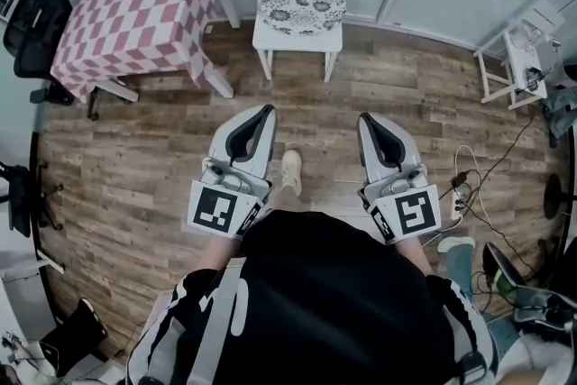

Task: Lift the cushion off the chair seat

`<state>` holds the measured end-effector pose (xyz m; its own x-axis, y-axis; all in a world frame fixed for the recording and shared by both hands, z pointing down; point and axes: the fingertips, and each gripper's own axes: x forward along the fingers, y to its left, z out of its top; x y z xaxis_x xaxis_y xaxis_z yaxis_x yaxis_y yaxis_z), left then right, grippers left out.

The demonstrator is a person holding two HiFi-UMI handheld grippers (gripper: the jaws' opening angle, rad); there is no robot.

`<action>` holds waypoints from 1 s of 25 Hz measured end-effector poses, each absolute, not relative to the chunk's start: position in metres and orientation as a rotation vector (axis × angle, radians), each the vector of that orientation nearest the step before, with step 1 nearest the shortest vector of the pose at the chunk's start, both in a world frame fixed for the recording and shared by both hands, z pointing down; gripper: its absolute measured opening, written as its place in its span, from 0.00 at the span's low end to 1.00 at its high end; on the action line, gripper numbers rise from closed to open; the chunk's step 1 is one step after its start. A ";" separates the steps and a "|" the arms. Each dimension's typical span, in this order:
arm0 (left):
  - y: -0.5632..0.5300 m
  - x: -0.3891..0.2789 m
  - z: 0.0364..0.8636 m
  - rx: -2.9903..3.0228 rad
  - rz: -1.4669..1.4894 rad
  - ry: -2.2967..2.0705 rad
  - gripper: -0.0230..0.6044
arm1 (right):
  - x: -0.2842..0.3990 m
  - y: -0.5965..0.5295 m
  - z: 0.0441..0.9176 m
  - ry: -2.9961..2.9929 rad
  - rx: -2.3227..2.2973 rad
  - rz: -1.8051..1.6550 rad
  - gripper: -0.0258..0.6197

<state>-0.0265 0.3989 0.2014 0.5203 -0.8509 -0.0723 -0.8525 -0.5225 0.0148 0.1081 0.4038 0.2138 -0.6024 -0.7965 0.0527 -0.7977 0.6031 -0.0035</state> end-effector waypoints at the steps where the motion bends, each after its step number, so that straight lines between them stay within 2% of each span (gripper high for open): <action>1: 0.391 -0.028 0.202 -2.722 0.111 1.519 0.04 | 0.107 0.396 0.215 -2.768 1.383 0.041 0.04; 25: 0.230 -0.078 0.205 -2.780 0.082 1.414 0.04 | 0.048 0.243 0.212 -2.743 1.427 0.038 0.04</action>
<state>-0.0779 0.2296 0.2050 0.5879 -0.8070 -0.0565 -0.8081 -0.5890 0.0045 0.0480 0.2430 0.2123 -0.5731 -0.8176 0.0552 -0.8188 0.5740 0.0008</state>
